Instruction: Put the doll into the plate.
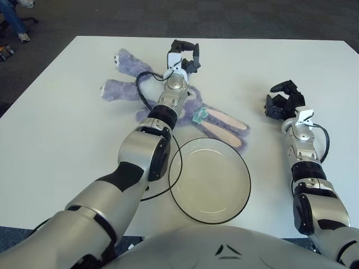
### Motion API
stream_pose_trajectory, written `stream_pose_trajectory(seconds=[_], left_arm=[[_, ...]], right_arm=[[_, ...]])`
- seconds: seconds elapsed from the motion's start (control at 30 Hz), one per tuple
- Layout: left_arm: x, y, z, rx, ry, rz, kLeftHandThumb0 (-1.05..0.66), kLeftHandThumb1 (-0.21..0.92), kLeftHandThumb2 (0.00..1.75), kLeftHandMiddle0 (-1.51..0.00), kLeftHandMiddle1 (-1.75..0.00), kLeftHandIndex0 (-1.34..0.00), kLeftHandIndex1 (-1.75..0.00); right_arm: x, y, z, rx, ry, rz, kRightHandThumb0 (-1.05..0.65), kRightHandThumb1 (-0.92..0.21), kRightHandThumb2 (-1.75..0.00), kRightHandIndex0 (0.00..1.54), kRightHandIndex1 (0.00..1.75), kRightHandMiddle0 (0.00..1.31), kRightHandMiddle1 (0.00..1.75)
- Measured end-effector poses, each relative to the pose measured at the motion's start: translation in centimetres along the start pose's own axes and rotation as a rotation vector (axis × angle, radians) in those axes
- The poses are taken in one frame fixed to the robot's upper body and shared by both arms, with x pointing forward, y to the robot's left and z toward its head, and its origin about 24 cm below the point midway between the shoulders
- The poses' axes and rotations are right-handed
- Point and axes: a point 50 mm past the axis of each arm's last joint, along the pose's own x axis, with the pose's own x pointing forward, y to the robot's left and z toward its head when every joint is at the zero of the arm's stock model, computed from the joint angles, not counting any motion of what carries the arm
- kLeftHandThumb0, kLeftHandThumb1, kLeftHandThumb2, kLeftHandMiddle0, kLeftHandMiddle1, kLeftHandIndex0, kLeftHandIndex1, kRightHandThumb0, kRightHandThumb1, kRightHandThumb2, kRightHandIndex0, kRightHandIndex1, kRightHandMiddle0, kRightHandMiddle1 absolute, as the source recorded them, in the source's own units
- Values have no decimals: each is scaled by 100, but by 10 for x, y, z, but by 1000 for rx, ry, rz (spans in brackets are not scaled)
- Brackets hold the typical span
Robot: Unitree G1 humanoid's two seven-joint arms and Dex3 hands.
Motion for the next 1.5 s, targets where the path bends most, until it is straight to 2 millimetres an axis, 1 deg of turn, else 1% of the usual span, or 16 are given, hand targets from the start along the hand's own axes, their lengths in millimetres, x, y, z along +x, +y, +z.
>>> stream_pose_trajectory(seconds=[0.47,0.9,1.1,1.27,1.4,1.5], left_arm=[[1,-9,6,-9,-2,-29,-40,61,94,-98,-175,-39,-175],[1,-9,5,-10,4,-7,-40,59,97,-103,-175,-40,-175],[1,-12,5,-30,10,-58,-41,55,102,-107,-175,-43,-175],[1,-15,7,-33,5,-112,-41,53,105,-108,-175,-44,-175],[1,-19,13,-36,-31,-153,-42,53,105,-108,-175,-45,-175],[1,-22,24,-46,-87,-181,-41,53,105,-106,-175,-44,-175]], right_arm=[[-2,3,1,10,-6,5,-1,-34,-125,70,160,33,173],[-7,4,2,12,-19,5,-1,-34,-126,71,159,33,174],[-8,5,2,10,-21,9,-1,-34,-126,71,159,33,174],[-9,5,3,11,-22,11,-1,-34,-126,71,159,33,174],[-9,6,3,12,-21,13,-1,-34,-126,71,159,33,174],[-9,6,3,13,-20,15,-1,-34,-126,71,159,33,174]])
